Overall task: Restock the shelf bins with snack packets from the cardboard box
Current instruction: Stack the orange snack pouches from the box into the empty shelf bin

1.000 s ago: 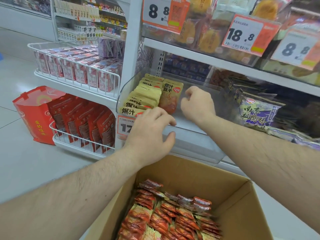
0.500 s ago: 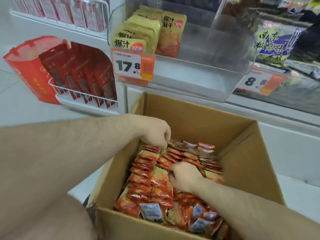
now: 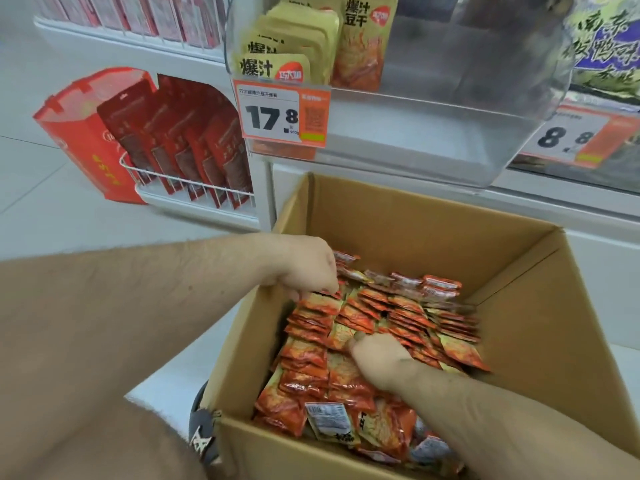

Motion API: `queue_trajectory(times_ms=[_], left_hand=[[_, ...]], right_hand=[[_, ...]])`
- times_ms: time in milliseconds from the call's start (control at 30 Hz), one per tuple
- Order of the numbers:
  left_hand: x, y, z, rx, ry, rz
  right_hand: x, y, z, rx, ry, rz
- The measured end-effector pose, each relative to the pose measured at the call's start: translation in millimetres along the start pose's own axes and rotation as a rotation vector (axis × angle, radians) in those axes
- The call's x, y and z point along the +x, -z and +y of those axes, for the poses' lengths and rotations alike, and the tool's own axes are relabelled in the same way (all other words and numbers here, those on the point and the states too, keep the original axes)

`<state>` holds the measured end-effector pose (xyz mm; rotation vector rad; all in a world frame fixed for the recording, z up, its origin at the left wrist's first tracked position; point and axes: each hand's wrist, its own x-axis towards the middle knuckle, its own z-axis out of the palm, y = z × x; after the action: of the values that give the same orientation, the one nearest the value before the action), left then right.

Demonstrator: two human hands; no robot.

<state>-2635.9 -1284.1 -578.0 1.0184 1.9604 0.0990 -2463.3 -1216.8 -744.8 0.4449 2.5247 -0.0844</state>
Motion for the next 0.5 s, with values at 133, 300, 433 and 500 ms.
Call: queue_trajectory(times_ms=[133, 300, 433, 500], left_hand=[[-4.0, -1.6, -0.4, -0.276, 0.253, -0.178], [-2.3, 4.5, 5.1, -0.643, 0.334, -0.317], [3.4, 7.6, 6.1, -0.823, 0.242, -0.296], [3.3, 6.7, 6.6, -0.863, 0.172, -0.223]], right_hand=[[-29.0, 33.8, 29.6, 0.35, -0.086, 0.323], [-75.1, 76.0, 34.6, 0.628, -0.014, 0.709], [-86.1, 91.0, 17.4, 0.682, 0.152, 0.876], [-81.2, 85.7, 13.5, 0.711, 0.234, 0.943]])
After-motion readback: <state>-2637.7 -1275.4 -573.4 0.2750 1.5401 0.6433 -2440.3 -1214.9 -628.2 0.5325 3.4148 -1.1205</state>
